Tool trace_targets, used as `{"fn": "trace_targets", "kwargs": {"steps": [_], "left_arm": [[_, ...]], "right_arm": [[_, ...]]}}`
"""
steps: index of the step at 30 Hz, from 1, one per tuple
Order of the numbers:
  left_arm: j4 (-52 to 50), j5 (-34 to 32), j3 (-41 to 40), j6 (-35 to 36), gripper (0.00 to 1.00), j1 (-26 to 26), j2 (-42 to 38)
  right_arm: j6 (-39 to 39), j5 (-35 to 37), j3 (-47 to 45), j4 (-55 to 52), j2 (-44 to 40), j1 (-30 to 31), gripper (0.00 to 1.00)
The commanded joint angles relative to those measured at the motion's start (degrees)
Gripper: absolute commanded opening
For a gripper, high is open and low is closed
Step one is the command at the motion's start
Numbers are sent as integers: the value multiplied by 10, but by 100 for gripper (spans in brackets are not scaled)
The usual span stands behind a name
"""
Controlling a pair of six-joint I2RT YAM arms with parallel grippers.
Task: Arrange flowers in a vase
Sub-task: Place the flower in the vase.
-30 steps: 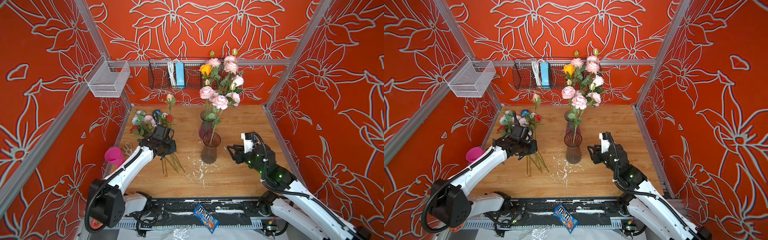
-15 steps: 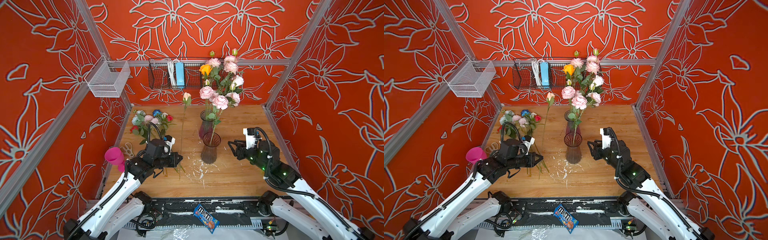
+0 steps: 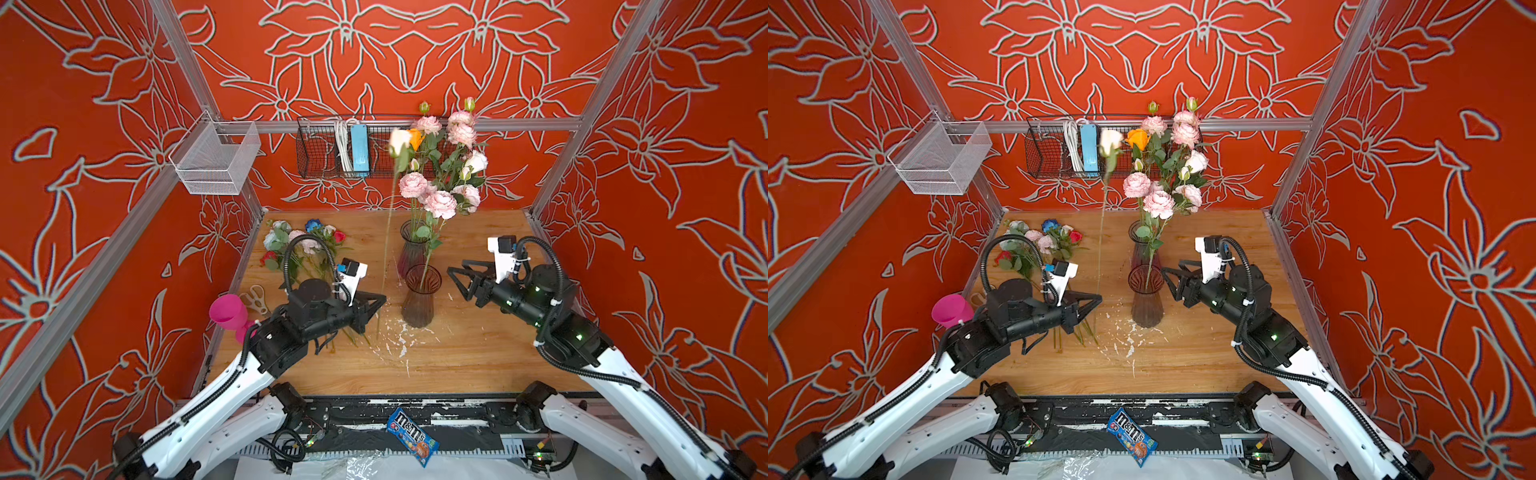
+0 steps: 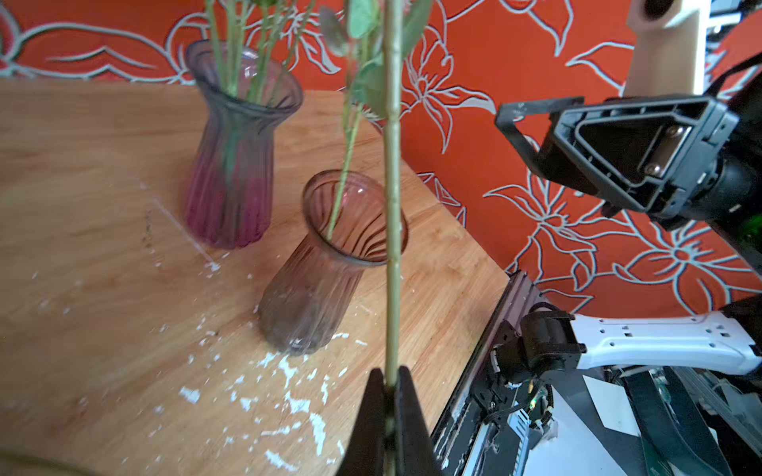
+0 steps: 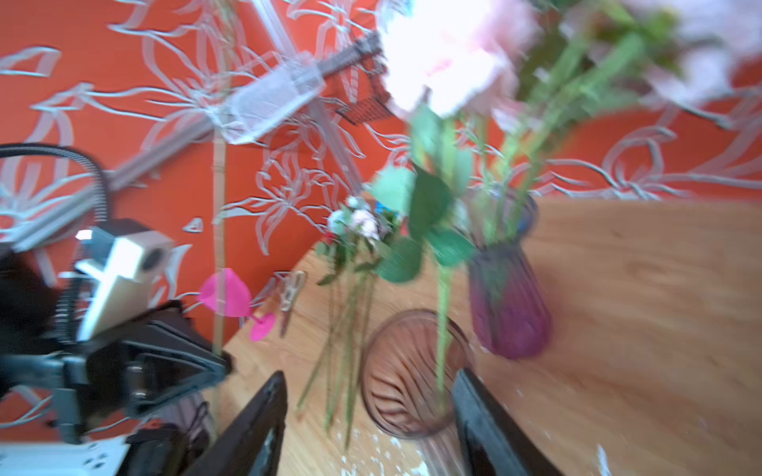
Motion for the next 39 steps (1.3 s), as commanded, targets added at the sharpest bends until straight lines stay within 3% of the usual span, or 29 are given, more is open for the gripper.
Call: {"fn": "trace_targets", "kwargs": {"steps": [1,9,15,20,23,25,27,28,30,32,37,39], "left_arm": [[41,-33,49,67,0,-45,44],[47,-47,100,94,0,-104,122],[50,-51,106,97,0,-119,137],[51,-62,101,96,0,-123,139],[54,-75,98,93,0,-123,140],[54,-85,98,89,11,-123,142],[57,-94,94,82,49,-123,144],[56,-100,90,80,59,-123,142],[54,-125,78,77,70,-123,131],[49,-168,58,63,74,-123,109],[69,-345,-43,-20,80,-123,1],[73,-382,-84,-45,81,-123,-45]], "right_arm": [[11,-99,49,49,21,3,67],[39,-109,98,73,64,4,65],[47,-112,116,77,91,3,53],[59,-105,112,89,98,3,17],[71,-109,103,107,92,3,4],[73,-104,97,113,89,3,0],[68,-96,97,107,87,3,0],[63,-92,97,103,85,3,0],[48,-76,102,93,81,3,0],[21,-51,121,64,80,3,0],[-57,36,188,11,82,4,0],[-87,88,218,-10,91,3,0]]}}
